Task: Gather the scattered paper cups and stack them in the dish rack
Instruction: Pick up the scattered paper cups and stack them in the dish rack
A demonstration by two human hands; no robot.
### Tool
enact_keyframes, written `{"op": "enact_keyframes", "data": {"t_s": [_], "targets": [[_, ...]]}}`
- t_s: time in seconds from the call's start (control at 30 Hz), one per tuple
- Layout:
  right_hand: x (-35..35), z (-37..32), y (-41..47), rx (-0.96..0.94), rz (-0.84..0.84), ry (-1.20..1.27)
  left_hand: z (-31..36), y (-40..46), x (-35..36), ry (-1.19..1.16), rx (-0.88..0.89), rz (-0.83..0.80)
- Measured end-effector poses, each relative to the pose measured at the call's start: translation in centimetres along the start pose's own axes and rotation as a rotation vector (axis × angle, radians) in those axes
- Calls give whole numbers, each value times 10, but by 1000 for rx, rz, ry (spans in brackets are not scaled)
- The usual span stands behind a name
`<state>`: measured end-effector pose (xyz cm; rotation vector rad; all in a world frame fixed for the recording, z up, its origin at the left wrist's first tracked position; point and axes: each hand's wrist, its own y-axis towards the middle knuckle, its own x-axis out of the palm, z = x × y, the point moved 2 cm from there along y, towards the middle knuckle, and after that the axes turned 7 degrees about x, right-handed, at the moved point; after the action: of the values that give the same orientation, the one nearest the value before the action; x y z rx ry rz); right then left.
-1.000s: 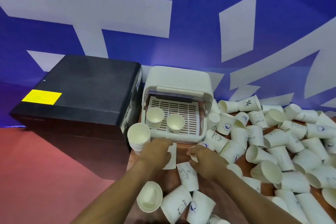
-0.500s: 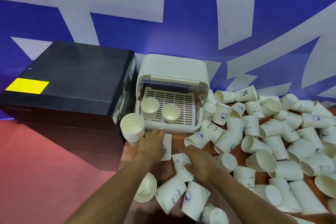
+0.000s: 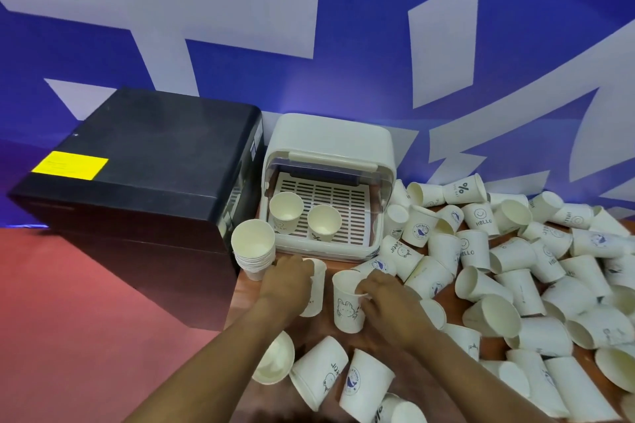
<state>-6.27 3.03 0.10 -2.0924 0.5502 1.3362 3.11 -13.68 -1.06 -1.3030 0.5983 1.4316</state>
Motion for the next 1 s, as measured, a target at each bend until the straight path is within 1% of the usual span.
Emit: {"op": "enact_keyframes", "data": {"t_s": [0.13,0.27,0.33,0.5,0.57,0.77,1.0], "targets": [[-22,2,-2,-9,25,1,3,-22,-29,-81,98,98],[-43,0,3,8,57,-33,3,-30,-65,44,112,158],[-52,-7,6,17,85,-39,2,-29,-81,63,111,212],[-70,-28,17,-6,202,-81,-2,-22,-108,121,121,361],[-77,-36,22,-4,242,-98,-5,-15,-115,172,108,396],[-88,-51,41,-20,311,-124,-22,6,-126,240,22,391],[-81,-54,71,-26,307,-164,-33,34,-123,406,12,334]]}}
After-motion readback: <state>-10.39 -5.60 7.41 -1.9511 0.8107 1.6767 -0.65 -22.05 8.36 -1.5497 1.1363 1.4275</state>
